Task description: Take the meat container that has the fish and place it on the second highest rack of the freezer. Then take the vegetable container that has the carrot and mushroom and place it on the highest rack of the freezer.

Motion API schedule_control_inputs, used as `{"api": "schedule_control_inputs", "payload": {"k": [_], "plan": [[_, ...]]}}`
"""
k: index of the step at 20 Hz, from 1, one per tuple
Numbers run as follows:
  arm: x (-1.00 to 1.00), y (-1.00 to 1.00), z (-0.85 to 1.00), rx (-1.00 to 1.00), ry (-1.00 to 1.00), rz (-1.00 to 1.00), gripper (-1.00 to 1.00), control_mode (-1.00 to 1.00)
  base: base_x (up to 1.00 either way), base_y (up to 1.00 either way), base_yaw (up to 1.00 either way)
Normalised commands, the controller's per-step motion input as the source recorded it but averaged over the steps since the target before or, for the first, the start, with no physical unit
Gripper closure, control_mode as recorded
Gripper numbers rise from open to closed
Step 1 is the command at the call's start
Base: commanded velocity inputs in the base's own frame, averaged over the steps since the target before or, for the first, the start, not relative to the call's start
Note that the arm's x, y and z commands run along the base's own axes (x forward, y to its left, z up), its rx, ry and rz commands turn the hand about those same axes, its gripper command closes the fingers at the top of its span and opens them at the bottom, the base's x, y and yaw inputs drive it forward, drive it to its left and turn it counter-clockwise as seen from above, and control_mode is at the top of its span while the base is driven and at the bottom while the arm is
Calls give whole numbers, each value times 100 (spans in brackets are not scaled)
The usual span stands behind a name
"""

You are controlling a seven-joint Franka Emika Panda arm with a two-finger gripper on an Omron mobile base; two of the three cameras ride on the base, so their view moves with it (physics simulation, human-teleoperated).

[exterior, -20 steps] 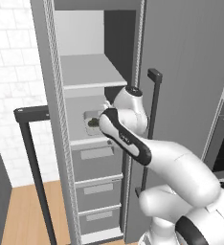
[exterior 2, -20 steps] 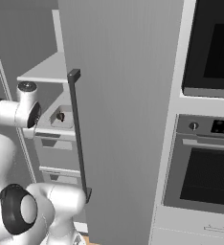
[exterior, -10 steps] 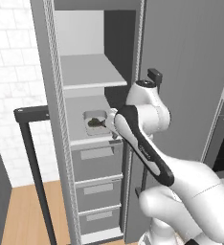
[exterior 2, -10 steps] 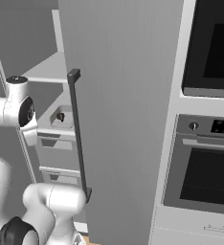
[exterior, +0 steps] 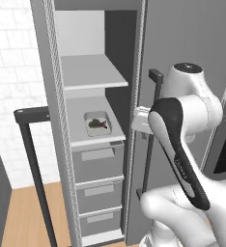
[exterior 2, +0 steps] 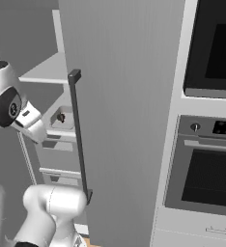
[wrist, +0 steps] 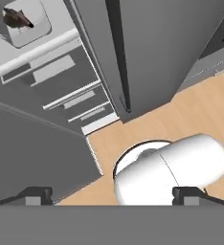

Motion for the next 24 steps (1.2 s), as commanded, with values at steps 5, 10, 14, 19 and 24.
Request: {"api": "schedule_control_inputs", "payload": {"k": [5, 10, 14, 19, 24], "plan": [[-82, -74, 71, -2, -19, 36, -100, -100, 0, 0, 0], [-51, -41, 40, -2, -10, 37, -100, -100, 0, 0, 0], [-8, 0, -2, 0, 0, 4, -100, 100, -8, 0, 0], [0, 0, 0, 0, 0, 0, -100, 100, -7, -58, 0], [0, 0, 0, 0, 0, 0, -100, 100, 0, -100, 0]]}}
